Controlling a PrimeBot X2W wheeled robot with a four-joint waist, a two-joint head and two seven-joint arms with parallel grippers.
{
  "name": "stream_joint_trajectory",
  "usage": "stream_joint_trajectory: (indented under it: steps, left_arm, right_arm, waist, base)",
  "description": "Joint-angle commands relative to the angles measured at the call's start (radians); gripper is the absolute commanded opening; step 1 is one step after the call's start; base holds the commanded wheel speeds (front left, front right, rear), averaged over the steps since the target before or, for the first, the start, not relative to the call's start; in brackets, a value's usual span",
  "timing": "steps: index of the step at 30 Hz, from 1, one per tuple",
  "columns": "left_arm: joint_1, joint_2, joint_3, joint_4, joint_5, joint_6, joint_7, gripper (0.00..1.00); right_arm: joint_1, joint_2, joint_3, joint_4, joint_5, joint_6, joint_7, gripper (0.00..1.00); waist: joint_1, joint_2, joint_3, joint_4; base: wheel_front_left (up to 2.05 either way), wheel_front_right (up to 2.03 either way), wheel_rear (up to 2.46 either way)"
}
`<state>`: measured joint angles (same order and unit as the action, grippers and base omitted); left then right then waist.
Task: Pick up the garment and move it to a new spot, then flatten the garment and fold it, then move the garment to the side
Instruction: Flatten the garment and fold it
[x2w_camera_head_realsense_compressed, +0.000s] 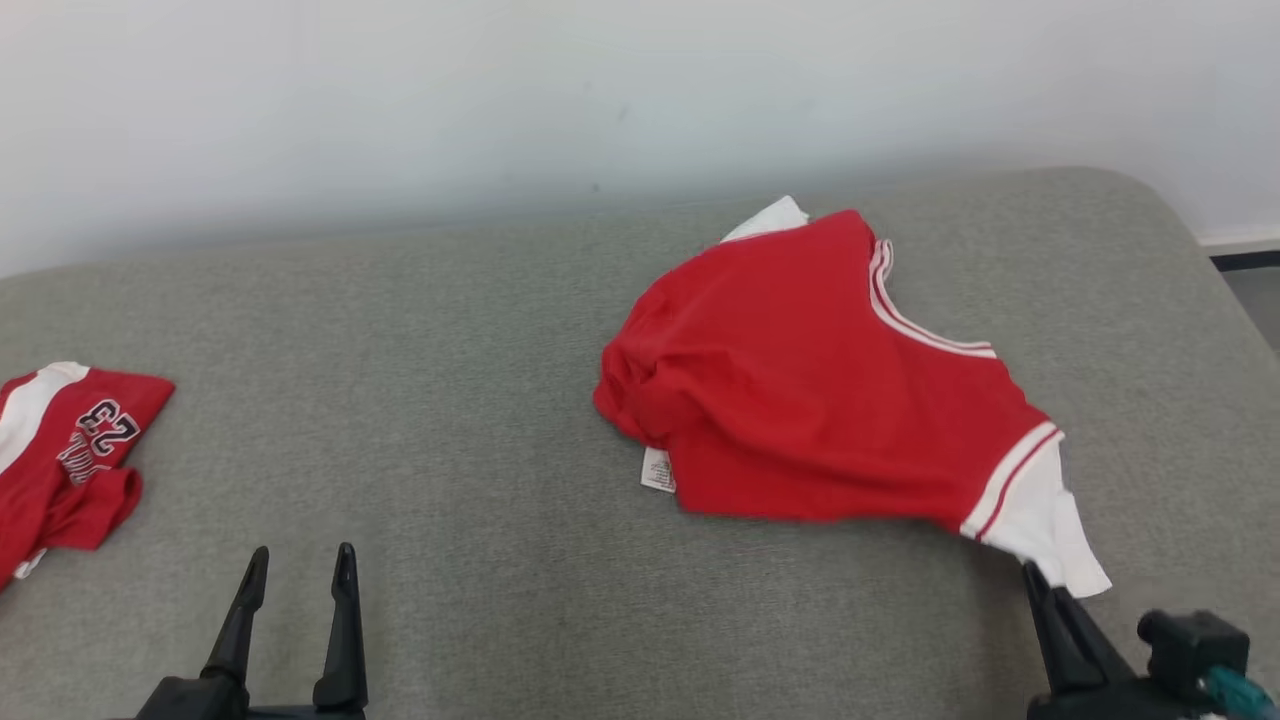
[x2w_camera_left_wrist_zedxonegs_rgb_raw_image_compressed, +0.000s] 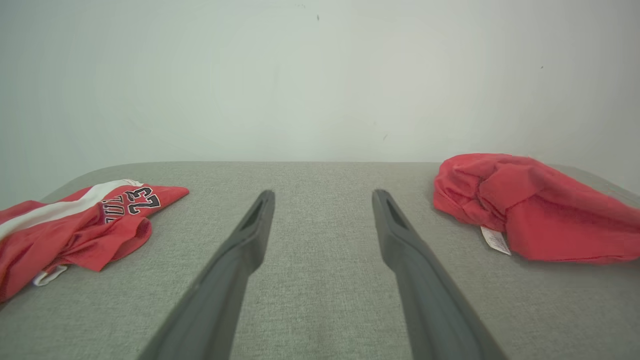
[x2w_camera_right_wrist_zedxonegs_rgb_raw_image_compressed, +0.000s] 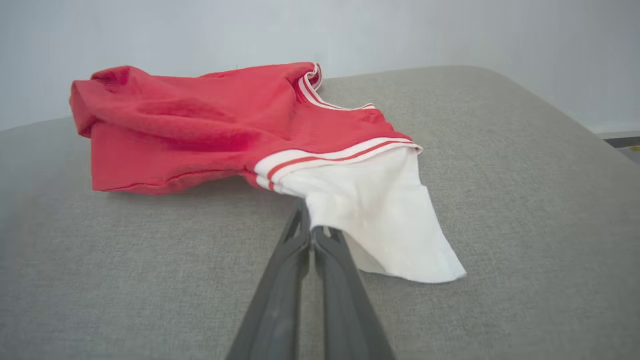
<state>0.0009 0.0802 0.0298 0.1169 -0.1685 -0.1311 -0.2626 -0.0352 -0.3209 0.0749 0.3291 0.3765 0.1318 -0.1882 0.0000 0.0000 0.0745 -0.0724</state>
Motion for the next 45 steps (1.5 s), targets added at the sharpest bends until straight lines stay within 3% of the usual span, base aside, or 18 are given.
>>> stream_joint_trajectory:
  steps: [1,5,6,7,16,22,27,45]
  left_arm:
    - [0.013,-0.001,0.002,-0.004,0.003,0.001,-0.003,1.0]
    - [0.006,-0.002,0.002,-0.005,0.004,0.001,-0.003,1.0]
    - [0.004,-0.002,0.001,-0.004,0.004,0.001,-0.003,1.0]
    - [0.002,-0.002,0.0,-0.004,0.003,0.001,-0.003,1.0]
    - [0.009,-0.001,0.001,0.0,-0.001,0.001,-0.003,1.0]
    - [0.008,-0.007,-0.001,-0.006,0.006,0.001,-0.003,1.0]
    - [-0.007,-0.004,-0.013,0.003,0.007,0.001,-0.003,1.0]
    - [0.003,-0.007,-0.003,0.003,0.016,0.001,-0.003,1.0]
  right_arm:
    - [0.042,0.008,-0.011,-0.047,0.009,-0.002,0.025,0.0]
    - [0.134,0.026,-0.057,-0.122,0.008,-0.002,0.11,0.0]
    - [0.141,0.031,-0.061,-0.14,-0.002,-0.002,0.119,0.83]
    - [0.142,0.041,-0.069,-0.158,-0.005,-0.002,0.12,1.0]
    - [0.177,0.054,-0.149,-0.304,-0.07,-0.002,0.089,1.0]
    - [0.137,0.06,-0.101,-0.338,-0.099,-0.002,0.102,1.0]
    - [0.071,0.067,-0.037,-0.306,-0.114,-0.002,0.121,1.0]
    - [-0.044,0.113,0.097,-0.108,-0.153,-0.002,-0.014,1.0]
  waist:
    - [0.0,0.0,-0.003,-0.021]
    - [0.0,0.0,0.004,-0.031]
    - [0.0,0.0,0.005,-0.032]
    - [0.0,0.0,0.006,-0.033]
    - [0.0,0.0,-0.001,-0.021]
    - [0.0,0.0,-0.005,0.003]
    - [0.0,0.0,-0.01,0.04]
    - [0.0,0.0,-0.006,0.136]
  base:
    - [0.0,0.0,0.0]
    - [0.0,0.0,0.0]
    - [0.0,0.0,0.0]
    - [0.0,0.0,0.0]
    - [0.0,0.0,0.0]
    - [0.0,0.0,0.0]
    - [0.0,0.0,0.0]
    - [0.0,0.0,0.0]
